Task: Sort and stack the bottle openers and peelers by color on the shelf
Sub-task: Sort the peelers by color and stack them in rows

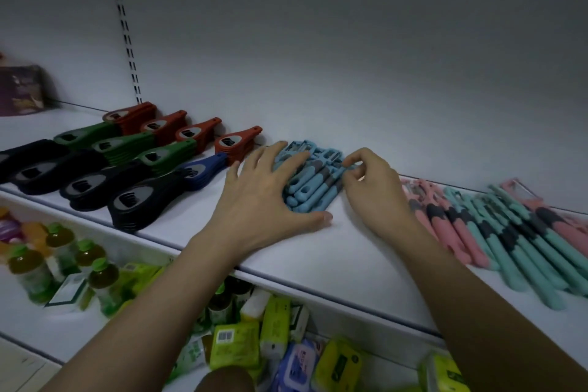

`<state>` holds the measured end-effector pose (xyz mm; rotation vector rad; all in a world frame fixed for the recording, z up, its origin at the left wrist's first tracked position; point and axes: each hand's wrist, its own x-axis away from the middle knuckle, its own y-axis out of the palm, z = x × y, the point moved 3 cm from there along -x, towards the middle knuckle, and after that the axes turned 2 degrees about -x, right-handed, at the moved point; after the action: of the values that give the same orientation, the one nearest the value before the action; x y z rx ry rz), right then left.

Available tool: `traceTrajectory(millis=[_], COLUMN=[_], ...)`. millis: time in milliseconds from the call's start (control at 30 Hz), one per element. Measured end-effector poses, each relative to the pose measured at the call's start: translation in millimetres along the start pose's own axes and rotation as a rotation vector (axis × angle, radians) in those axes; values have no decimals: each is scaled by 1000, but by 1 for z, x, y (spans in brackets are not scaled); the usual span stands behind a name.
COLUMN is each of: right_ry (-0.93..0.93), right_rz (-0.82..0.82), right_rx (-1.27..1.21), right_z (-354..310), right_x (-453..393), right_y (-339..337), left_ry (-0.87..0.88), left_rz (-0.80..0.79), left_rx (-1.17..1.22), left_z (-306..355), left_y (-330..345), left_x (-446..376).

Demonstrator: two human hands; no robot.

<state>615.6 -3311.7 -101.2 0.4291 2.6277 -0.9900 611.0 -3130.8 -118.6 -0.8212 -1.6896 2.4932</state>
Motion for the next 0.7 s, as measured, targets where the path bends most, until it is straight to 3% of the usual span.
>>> traceTrajectory(millis=[167,400,533,700], right_ry=[-28,110,198,277], right_rz=[102,-69,-112,-111], right_rx=[86,340,420,286], right_z=[-5,24,45,53], right_x=[4,25,32,42], right_y=[-41,-99,-124,-156], left_ry=[90,239,277,378], left_rz=[92,40,-123,-280], left_rx=[-85,54,217,149], left_z=[17,94,143,184], left_y=[-12,12,35,62], left_x=[1,3,-1,-16])
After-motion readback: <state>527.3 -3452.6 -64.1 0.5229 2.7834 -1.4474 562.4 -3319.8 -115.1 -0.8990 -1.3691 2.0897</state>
